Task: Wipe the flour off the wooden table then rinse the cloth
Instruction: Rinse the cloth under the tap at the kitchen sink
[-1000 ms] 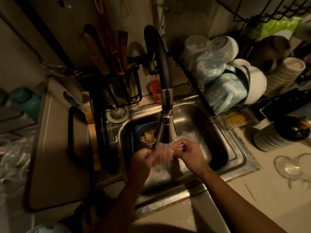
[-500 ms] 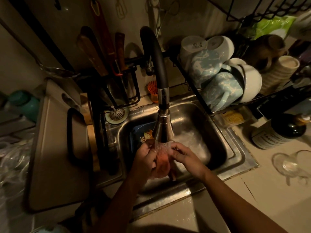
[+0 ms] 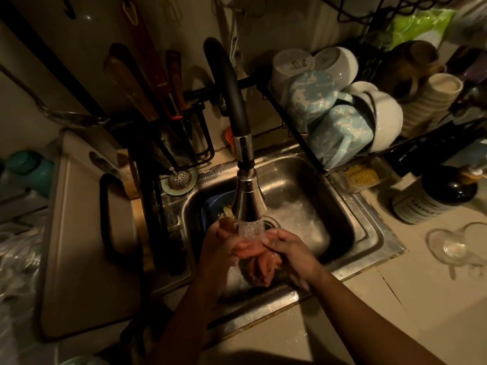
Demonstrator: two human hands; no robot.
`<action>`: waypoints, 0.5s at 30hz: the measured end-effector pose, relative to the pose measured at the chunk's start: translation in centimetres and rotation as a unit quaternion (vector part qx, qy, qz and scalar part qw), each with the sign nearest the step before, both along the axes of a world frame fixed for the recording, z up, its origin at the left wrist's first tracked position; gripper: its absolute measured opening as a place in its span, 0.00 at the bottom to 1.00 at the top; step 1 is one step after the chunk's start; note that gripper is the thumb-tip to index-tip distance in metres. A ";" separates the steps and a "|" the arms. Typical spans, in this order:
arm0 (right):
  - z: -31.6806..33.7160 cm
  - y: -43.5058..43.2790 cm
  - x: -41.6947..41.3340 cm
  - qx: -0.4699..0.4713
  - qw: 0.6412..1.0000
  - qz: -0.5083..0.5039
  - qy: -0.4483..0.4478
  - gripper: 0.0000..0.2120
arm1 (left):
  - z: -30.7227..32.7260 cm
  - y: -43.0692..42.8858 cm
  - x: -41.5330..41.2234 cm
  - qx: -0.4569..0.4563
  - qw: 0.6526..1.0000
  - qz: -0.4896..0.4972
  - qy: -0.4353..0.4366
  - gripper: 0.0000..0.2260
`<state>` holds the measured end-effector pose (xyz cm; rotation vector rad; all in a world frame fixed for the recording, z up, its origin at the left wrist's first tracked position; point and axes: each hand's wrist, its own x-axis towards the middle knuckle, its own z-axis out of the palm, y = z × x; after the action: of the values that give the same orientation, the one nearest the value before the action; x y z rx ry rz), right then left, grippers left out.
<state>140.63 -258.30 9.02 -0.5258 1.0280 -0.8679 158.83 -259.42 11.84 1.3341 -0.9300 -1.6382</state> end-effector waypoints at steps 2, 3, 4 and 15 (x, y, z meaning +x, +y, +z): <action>0.5 -0.4 0.2 -0.008 0.999 -0.029 -0.017 0.14 | -1.0 0.2 0.1 -0.011 0.996 -0.050 -0.075 0.08; 0.7 -0.6 0.4 -0.006 0.999 -0.039 -0.038 0.16 | -1.6 0.4 0.2 -0.003 0.994 -0.043 -0.105 0.07; 0.7 -0.7 0.6 -0.006 0.997 -0.041 -0.066 0.20 | -1.8 0.6 0.1 0.016 0.991 -0.034 -0.127 0.06; 0.8 -1.8 1.5 -0.110 0.989 0.009 0.102 0.08 | -3.3 1.9 -2.6 0.077 0.993 0.087 -0.009 0.16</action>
<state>142.18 -260.05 9.87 -0.8226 1.1173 -0.9302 156.26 -257.55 8.57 1.4932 -0.6887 -1.5904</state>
